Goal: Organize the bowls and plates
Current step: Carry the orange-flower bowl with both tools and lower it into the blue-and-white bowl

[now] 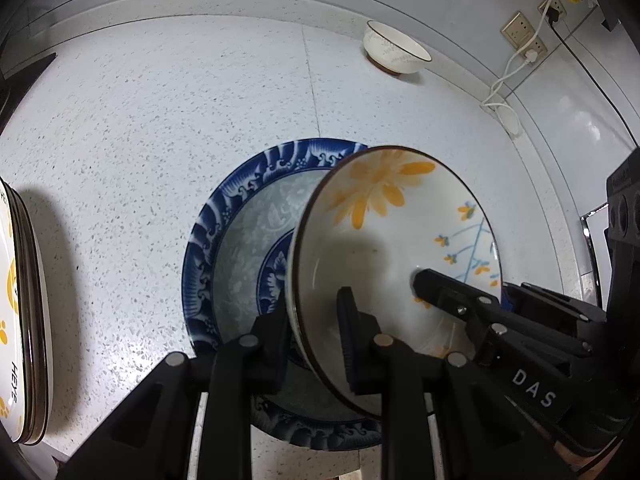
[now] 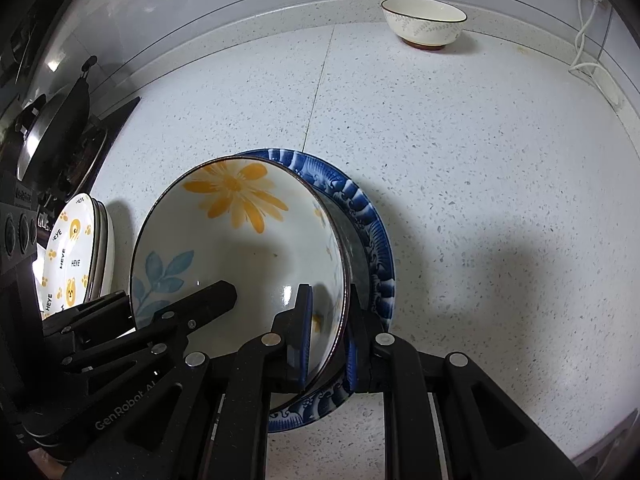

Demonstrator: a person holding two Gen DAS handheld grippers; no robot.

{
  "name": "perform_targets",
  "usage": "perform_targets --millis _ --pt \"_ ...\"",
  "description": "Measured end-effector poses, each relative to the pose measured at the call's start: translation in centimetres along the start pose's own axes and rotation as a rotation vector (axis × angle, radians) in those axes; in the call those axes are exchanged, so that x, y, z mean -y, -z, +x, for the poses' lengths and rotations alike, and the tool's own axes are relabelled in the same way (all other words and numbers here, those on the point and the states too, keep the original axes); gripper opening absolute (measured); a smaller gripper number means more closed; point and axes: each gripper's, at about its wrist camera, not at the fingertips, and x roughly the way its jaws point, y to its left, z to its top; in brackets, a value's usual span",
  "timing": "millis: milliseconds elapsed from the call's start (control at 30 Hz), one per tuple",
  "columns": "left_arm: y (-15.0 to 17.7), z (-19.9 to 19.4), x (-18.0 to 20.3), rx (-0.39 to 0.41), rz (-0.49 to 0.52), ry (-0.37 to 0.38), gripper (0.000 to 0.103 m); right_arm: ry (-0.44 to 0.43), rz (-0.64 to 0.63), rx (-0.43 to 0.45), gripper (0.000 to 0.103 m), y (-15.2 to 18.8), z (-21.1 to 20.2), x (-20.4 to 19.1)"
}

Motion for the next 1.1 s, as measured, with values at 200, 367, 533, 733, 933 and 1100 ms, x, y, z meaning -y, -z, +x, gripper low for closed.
perform_targets --millis 200,367,533,733,933,1100 --pt "0.18 -0.08 -0.14 0.001 0.006 0.006 0.021 0.000 0.003 0.000 0.014 0.27 -0.34 0.23" --pt "0.37 -0.21 0.01 0.006 0.009 0.004 0.021 -0.002 0.005 0.000 0.014 0.38 -0.46 0.30" --pt "0.57 -0.36 0.05 0.007 0.009 -0.001 0.021 -0.004 0.000 -0.001 0.014 0.41 -0.44 0.32" --pt "0.65 -0.53 0.12 0.002 0.009 -0.010 0.021 -0.006 -0.005 -0.005 0.013 0.39 -0.24 0.11" --pt "0.55 -0.63 0.20 0.001 0.008 -0.016 0.021 -0.007 -0.008 -0.007 0.013 0.31 -0.02 0.01" --pt "0.46 -0.63 0.33 -0.002 0.012 -0.023 0.022 -0.007 -0.010 -0.006 0.013 0.40 0.02 -0.10"
